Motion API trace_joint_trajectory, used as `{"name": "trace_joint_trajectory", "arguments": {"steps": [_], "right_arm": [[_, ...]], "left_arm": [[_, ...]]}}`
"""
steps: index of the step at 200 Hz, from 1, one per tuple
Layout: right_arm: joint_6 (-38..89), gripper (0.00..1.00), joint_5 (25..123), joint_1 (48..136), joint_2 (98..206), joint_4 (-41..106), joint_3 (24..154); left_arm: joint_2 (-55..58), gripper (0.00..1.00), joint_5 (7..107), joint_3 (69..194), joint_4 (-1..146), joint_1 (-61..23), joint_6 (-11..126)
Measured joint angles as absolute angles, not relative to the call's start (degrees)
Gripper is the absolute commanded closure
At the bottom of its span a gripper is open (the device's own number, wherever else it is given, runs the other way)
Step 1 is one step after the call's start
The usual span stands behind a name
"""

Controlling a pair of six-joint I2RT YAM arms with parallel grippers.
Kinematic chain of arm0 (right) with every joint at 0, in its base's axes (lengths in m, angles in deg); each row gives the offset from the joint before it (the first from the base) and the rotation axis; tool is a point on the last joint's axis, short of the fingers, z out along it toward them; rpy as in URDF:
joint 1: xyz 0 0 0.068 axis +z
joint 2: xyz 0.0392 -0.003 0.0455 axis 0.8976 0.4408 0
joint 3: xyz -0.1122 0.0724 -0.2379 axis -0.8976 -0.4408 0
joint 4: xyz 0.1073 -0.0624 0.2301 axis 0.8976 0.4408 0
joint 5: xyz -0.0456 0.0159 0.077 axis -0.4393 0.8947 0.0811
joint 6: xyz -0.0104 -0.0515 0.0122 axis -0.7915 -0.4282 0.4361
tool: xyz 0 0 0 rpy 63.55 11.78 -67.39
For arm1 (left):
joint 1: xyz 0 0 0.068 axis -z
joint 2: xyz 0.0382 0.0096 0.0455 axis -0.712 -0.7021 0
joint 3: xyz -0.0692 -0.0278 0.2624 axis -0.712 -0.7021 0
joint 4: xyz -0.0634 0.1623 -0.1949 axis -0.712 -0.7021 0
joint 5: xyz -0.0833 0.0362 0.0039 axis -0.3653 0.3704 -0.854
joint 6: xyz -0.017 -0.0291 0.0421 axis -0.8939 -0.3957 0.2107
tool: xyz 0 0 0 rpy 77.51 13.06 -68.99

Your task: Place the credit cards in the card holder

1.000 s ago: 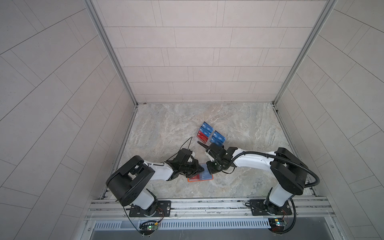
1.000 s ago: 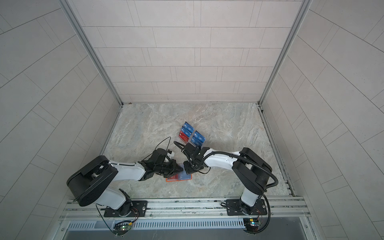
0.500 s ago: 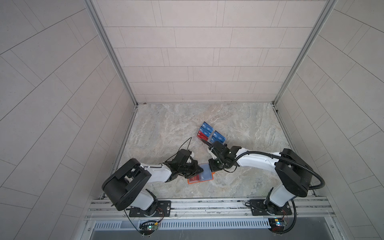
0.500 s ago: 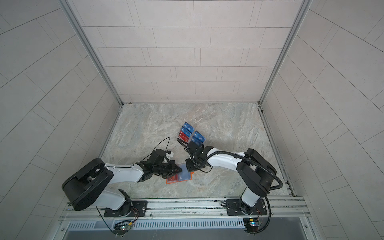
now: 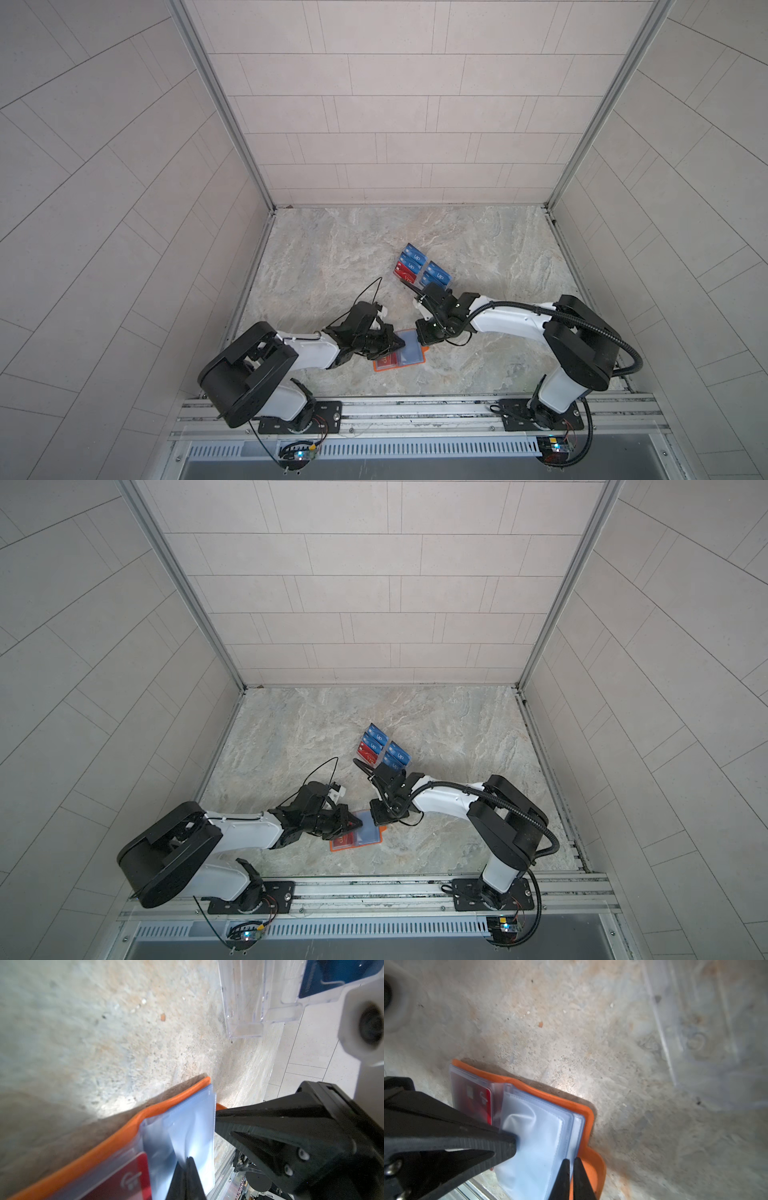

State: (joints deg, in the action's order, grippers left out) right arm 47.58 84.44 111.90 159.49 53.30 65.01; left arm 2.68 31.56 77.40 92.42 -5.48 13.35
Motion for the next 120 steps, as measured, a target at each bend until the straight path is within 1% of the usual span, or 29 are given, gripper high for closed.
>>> {"name": "trace_joint_trajectory", "arguments": {"steps": [120], "right_arm": [[48.5,0.90,87.3,111.7,159.0,48.9,61.4]], "left_arm": [[3.2,1.00,30.6,77.4,92.8,-5.5,15.9]]}}
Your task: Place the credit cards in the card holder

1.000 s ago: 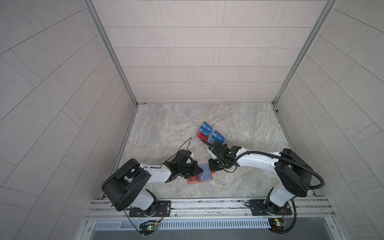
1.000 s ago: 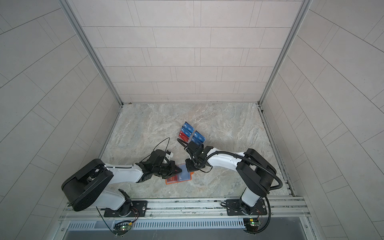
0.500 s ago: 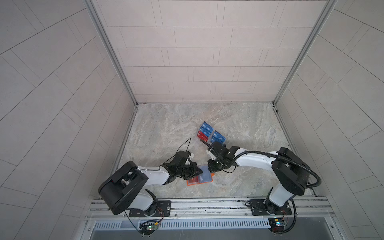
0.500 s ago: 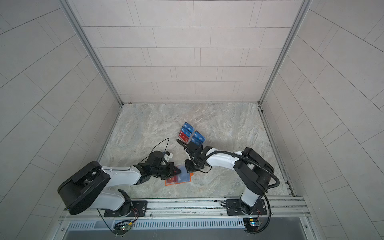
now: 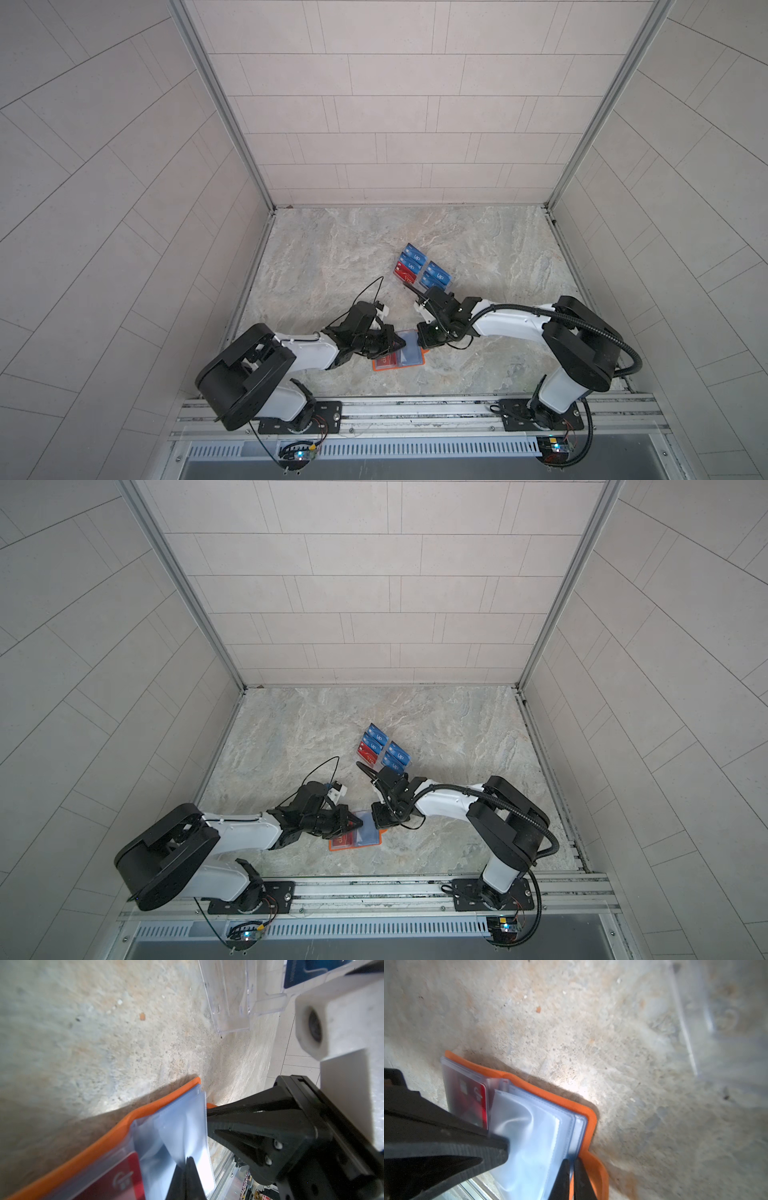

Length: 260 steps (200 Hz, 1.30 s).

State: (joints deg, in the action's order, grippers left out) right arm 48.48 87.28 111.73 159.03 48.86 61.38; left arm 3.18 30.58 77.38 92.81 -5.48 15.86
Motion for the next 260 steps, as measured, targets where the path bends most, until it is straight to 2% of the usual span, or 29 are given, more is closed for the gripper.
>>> {"name": "trace_joint_trajectory", "arguments": {"steps": [128,260], "right_arm": [[48.9,0.87,87.4,112.0,153.9,49.6,60.6],[50.4,0.90,88.2,113.1,155.8,47.5,60.5]], "left_arm": [[4.5,1.00,30.3,75.3,93.9,-5.5,16.3],[2.8,1.00,29.0,69.8,107.6,-5.5,16.3]]}}
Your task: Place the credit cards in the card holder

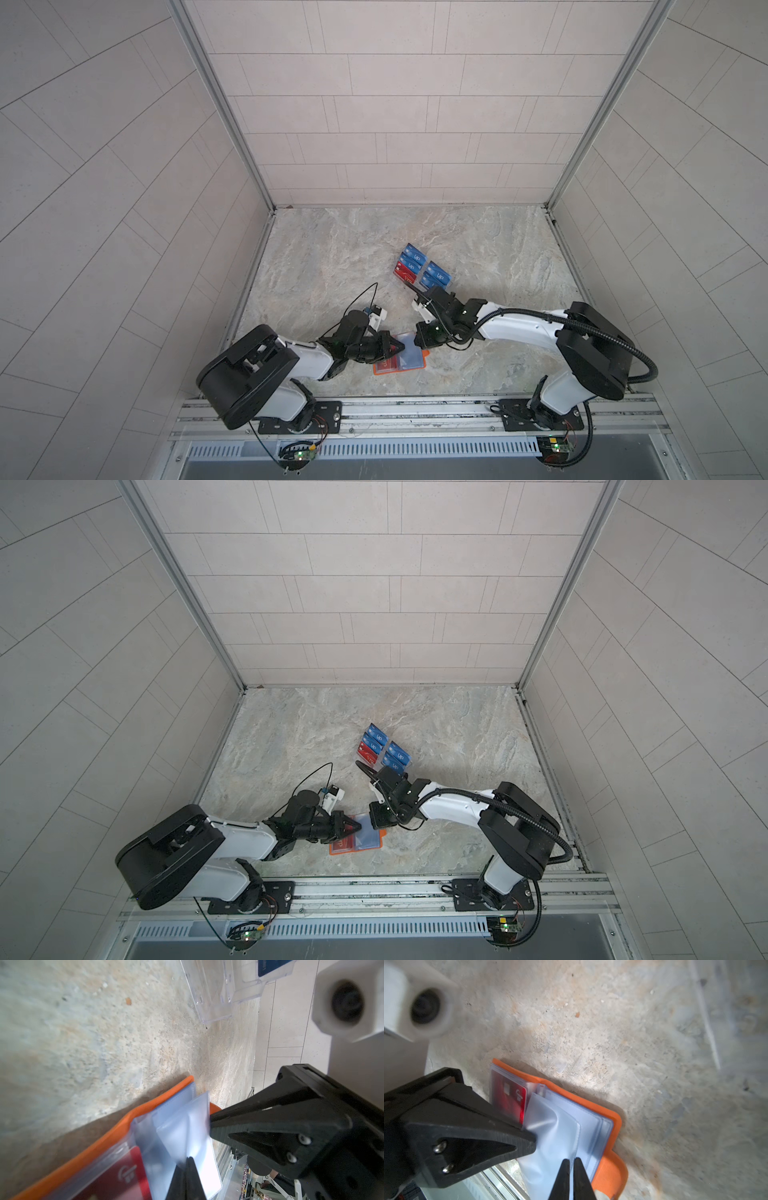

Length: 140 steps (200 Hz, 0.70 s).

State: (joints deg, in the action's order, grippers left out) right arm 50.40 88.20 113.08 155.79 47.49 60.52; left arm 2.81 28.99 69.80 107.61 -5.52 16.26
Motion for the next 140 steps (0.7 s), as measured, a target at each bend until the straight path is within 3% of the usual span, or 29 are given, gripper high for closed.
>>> {"name": "trace_joint_trajectory", "arguments": {"steps": [140], "right_arm": [[49.6,0.91,89.3,111.9,157.5,47.1,58.9]], "left_arm": [[4.4,1.00,29.0,69.0,106.9,-5.8,17.5]]}}
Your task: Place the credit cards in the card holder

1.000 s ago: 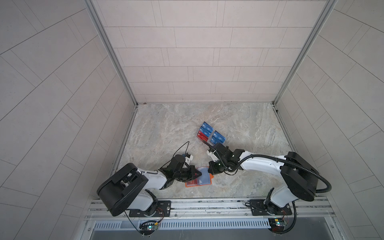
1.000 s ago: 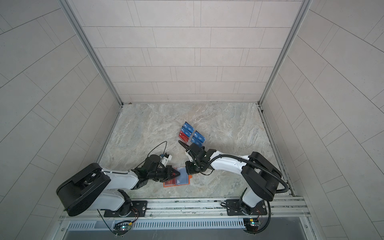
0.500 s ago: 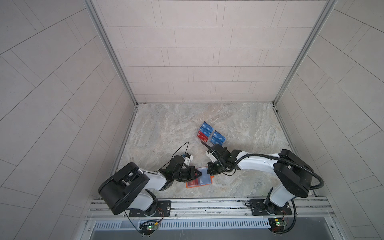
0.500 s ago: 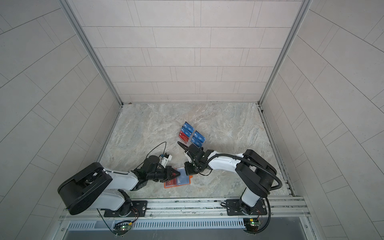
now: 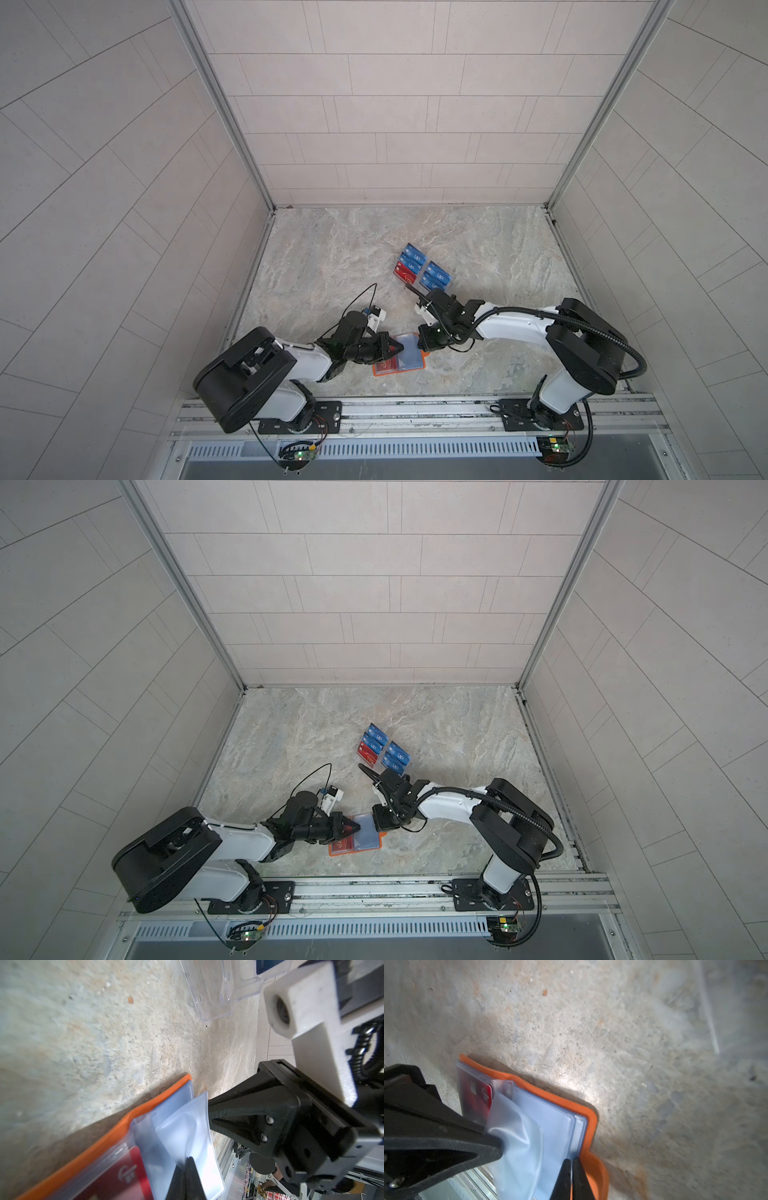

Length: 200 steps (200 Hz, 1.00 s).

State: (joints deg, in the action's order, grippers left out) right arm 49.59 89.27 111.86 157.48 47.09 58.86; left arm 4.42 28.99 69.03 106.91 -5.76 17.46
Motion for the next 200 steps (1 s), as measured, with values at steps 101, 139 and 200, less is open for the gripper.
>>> {"name": "trace_joint_trajectory", "arguments": {"steps": [101,139,200], "right_arm": [[48.5,0.91,91.0,115.1,157.5,47.3,61.7],[48.5,0.91,91.6,115.1,157.5,46.8,61.7],[50.0,0.91,93.7,115.1,157.5,42.5,61.4]], "left_arm": [[5.7,0.98,28.9,69.0,104.5,-5.8,18.7],[5.9,0.65,28.8,69.0,104.7,-5.8,18.1],[15.2,0.36,29.3,70.2,96.7,-5.8,16.5]]}}
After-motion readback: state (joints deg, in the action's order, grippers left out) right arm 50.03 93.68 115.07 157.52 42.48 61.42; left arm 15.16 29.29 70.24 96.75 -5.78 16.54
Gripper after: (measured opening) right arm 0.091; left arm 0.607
